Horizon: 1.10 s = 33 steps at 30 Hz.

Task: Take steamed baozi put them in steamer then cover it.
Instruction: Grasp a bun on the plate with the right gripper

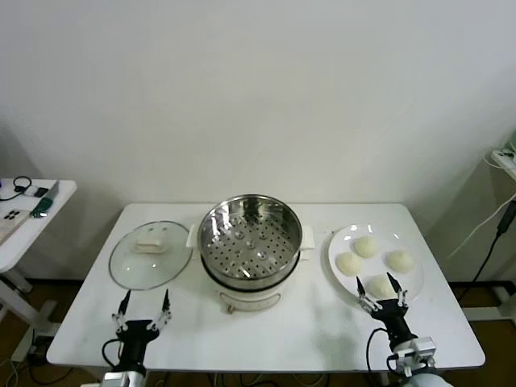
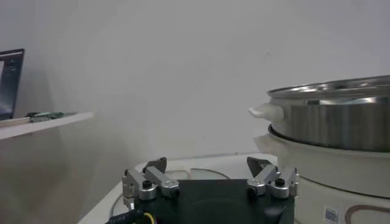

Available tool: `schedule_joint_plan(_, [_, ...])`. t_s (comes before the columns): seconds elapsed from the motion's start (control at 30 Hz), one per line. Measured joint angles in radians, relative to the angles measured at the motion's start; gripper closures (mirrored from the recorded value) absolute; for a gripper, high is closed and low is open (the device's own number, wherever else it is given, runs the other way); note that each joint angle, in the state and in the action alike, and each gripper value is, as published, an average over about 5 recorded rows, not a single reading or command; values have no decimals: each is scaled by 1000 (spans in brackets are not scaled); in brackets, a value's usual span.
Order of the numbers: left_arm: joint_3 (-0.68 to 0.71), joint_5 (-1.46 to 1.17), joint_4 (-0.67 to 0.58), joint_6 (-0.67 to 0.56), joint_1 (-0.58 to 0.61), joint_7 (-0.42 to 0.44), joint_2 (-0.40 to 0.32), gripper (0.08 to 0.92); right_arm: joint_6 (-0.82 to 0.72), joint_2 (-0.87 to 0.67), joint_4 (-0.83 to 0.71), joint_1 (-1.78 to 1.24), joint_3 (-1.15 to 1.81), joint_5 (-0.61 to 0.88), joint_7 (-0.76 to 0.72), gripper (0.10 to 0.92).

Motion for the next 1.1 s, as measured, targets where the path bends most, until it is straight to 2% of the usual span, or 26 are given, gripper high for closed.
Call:
schedule_joint_plan(0.27, [1,8,-5,0,0,-1,0,177,-144,-145,13,72,-10,-24,-87,203])
schedule_joint_plan(0.57, [10,18,-20,1,12,0,11,177,-300,-439,-65,262,-128,-71,-327,203])
schedule_joint_plan(0.83, [18,25,-18,3,18,1,16,177,-318,-613,-230,625,-429,-155,-588,203])
schedule_joint_plan(1.1, [13,18,-13,6,15,-8,22,177,-265,-639,-472,1076,-849,-248,-800,203])
